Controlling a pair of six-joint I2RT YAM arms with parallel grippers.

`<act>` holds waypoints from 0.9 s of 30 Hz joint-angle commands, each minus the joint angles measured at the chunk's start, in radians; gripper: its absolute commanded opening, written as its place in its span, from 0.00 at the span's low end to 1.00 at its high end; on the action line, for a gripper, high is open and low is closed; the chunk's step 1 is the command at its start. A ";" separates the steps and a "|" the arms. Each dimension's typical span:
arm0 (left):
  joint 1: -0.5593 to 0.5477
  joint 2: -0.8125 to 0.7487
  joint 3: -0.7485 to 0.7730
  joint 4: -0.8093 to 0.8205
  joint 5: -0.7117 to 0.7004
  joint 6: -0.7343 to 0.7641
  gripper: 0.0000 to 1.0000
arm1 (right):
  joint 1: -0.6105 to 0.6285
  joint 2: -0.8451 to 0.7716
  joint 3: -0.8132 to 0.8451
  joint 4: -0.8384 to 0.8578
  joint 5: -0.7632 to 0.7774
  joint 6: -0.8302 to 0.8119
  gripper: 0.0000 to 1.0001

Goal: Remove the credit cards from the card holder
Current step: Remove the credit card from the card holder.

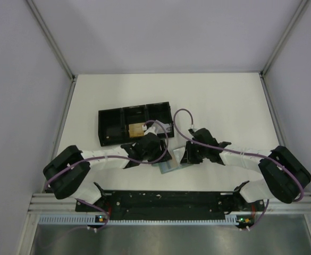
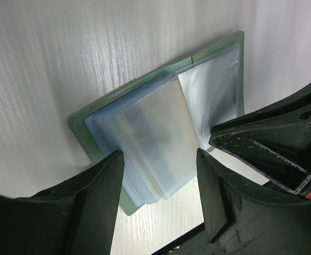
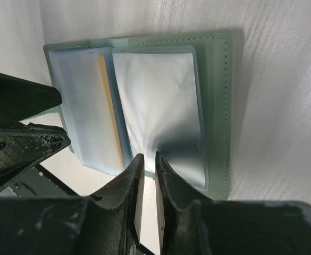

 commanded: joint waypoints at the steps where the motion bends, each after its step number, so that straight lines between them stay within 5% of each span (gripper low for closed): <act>1: 0.000 0.013 0.001 0.045 0.011 -0.018 0.61 | -0.001 0.007 -0.010 0.032 -0.022 -0.011 0.14; 16: 0.000 0.033 -0.026 0.098 0.051 -0.034 0.34 | 0.048 -0.014 0.024 0.038 -0.015 -0.054 0.15; 27: 0.000 -0.039 -0.060 0.096 0.041 -0.039 0.30 | 0.117 0.001 0.065 0.040 -0.019 -0.054 0.16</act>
